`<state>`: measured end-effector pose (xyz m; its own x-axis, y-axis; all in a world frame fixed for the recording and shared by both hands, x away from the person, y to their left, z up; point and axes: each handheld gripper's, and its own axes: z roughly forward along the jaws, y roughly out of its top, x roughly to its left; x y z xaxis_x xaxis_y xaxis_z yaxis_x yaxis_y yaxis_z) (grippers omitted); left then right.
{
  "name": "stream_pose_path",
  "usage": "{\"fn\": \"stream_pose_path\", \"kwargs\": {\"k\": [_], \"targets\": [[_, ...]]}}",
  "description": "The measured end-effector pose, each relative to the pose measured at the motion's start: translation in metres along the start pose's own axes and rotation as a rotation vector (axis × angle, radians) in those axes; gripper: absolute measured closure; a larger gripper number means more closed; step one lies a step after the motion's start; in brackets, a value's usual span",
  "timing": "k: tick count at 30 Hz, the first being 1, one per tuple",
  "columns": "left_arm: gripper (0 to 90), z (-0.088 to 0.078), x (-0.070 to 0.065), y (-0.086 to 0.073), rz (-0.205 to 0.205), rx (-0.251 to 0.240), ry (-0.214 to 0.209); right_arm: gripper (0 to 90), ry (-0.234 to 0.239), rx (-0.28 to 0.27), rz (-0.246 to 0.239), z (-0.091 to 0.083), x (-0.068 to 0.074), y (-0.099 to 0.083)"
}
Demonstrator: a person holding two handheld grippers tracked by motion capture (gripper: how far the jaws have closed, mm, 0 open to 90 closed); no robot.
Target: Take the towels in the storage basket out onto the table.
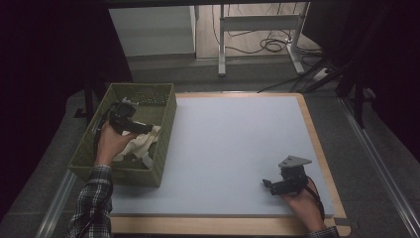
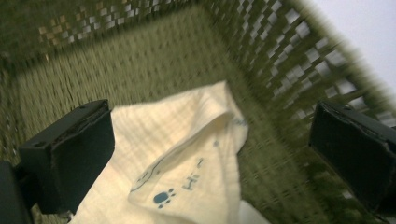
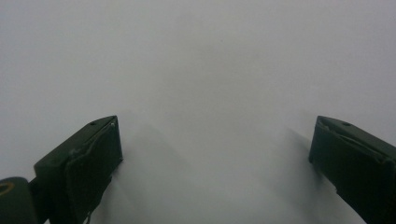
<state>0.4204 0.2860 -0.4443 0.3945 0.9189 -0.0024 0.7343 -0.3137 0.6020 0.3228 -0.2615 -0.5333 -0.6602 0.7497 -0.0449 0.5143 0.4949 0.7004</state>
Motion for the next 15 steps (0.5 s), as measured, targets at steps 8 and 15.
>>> {"fn": "stream_pose_path", "kwargs": {"k": [8, 15], "targets": [[1.3, 0.031, 0.018, -0.01, -0.06, 0.176, -0.021, 2.5, 0.0, 0.0, 0.0, 0.0, 0.0, 0.0], [3.1, 0.06, 0.022, -0.014, -0.05, 0.329, 0.006, 2.4, 0.0, 0.0, 0.0, 0.0, 0.0, 0.0]]}}
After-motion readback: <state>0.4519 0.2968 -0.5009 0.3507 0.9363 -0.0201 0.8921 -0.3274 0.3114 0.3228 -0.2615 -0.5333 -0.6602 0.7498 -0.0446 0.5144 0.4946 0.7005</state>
